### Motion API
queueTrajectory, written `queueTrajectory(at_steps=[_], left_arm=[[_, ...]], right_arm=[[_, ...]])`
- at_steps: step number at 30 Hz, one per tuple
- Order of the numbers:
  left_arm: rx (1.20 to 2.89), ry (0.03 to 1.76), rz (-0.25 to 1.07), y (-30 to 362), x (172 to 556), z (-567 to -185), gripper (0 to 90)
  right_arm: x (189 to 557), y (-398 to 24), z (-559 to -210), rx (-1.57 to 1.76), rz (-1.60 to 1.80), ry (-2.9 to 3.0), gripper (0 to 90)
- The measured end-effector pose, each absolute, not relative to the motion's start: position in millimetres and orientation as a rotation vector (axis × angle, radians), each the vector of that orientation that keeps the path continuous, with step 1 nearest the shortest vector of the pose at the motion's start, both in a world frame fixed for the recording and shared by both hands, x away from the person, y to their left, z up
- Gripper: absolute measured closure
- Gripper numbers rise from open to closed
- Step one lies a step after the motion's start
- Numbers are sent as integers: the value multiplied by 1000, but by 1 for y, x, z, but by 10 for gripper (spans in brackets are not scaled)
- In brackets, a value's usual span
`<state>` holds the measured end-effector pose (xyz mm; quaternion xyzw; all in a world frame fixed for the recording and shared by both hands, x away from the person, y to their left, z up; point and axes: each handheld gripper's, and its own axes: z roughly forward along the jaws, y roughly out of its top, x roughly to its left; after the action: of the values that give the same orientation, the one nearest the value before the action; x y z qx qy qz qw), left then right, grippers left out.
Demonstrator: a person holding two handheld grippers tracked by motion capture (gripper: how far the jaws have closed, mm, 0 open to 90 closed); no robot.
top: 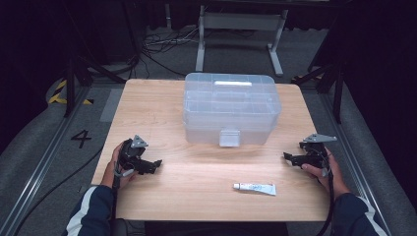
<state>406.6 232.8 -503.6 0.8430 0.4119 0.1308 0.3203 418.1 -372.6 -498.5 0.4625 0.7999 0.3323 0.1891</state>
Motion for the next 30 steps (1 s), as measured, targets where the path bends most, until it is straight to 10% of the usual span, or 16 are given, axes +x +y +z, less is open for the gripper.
queueTrajectory(at_steps=[30], left_arm=[[2232,1044,334,237,405,-504,0]], right_arm=[[418,-372,-499,1300,929,2249,110]])
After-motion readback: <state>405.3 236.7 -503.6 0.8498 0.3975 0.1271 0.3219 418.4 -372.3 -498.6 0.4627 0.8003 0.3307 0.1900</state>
